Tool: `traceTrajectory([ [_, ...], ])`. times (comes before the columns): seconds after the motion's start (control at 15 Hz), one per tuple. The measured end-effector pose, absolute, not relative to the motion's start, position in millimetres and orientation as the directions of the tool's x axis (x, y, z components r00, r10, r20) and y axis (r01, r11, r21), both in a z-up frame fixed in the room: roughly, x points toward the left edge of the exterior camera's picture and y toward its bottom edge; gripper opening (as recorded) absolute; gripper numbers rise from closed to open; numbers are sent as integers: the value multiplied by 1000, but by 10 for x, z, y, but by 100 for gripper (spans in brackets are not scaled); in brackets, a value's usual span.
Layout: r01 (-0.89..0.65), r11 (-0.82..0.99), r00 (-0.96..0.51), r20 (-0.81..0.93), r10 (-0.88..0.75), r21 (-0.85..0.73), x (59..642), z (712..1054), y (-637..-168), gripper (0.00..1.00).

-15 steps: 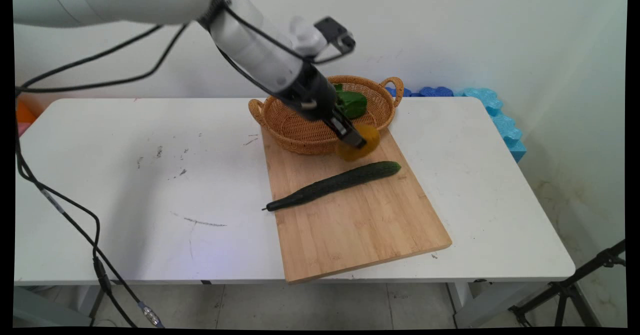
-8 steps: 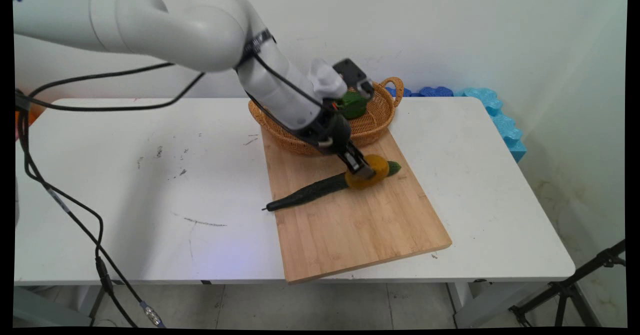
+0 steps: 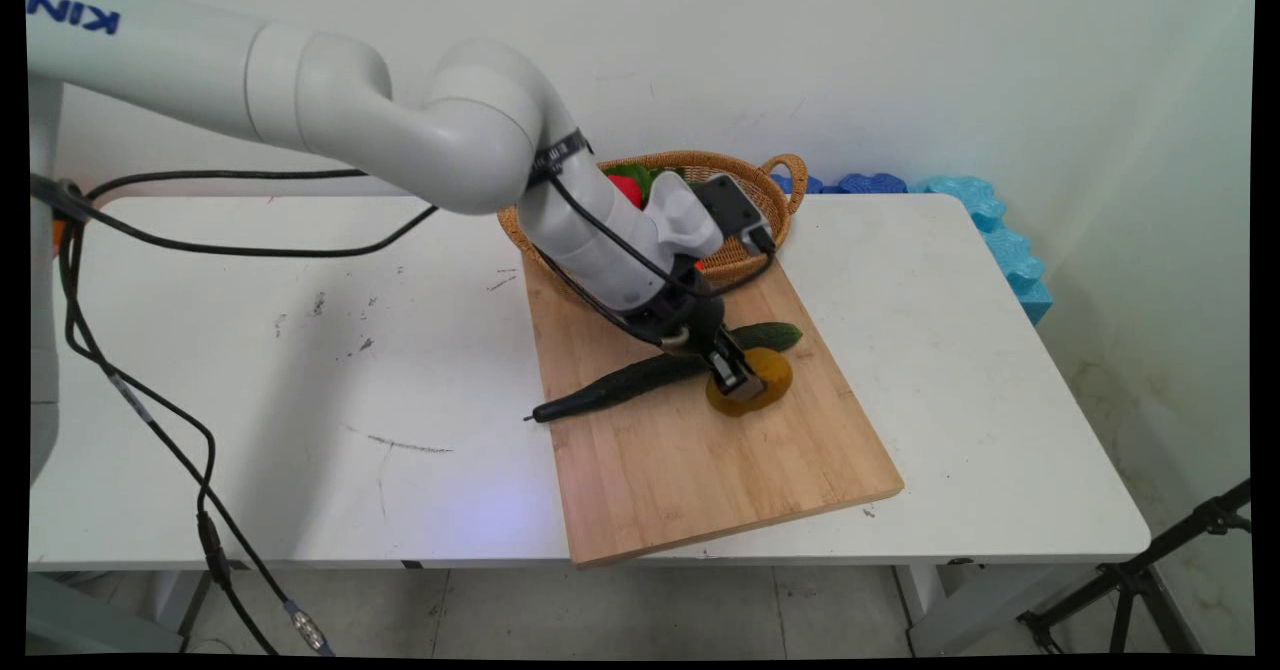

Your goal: Place the picked object on the cutting board

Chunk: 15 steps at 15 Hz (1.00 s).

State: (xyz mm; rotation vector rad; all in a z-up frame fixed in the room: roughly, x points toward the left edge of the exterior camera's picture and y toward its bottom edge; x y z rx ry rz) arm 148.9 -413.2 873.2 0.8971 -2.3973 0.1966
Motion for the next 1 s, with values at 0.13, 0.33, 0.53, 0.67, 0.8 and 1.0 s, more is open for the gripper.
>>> traceTrajectory([
  [0.13, -639, 767, -619, 557, -554, 54, 1455, 8685, -4130, 0],
  [0.33, -635, 771, -625, 557, -547, 46, 1405, 8607, -4130, 0],
  [0.53, -632, 774, -629, 558, -542, 40, 1380, 8564, -4133, 0],
  [0.67, -629, 776, -632, 557, -538, 36, 1369, 8530, -4134, 0],
  [0.8, -626, 779, -635, 560, -533, 32, 1357, 8507, -4135, 100],
  [1.0, -621, 784, -637, 565, -525, 29, 1348, 8505, -4134, 100],
])
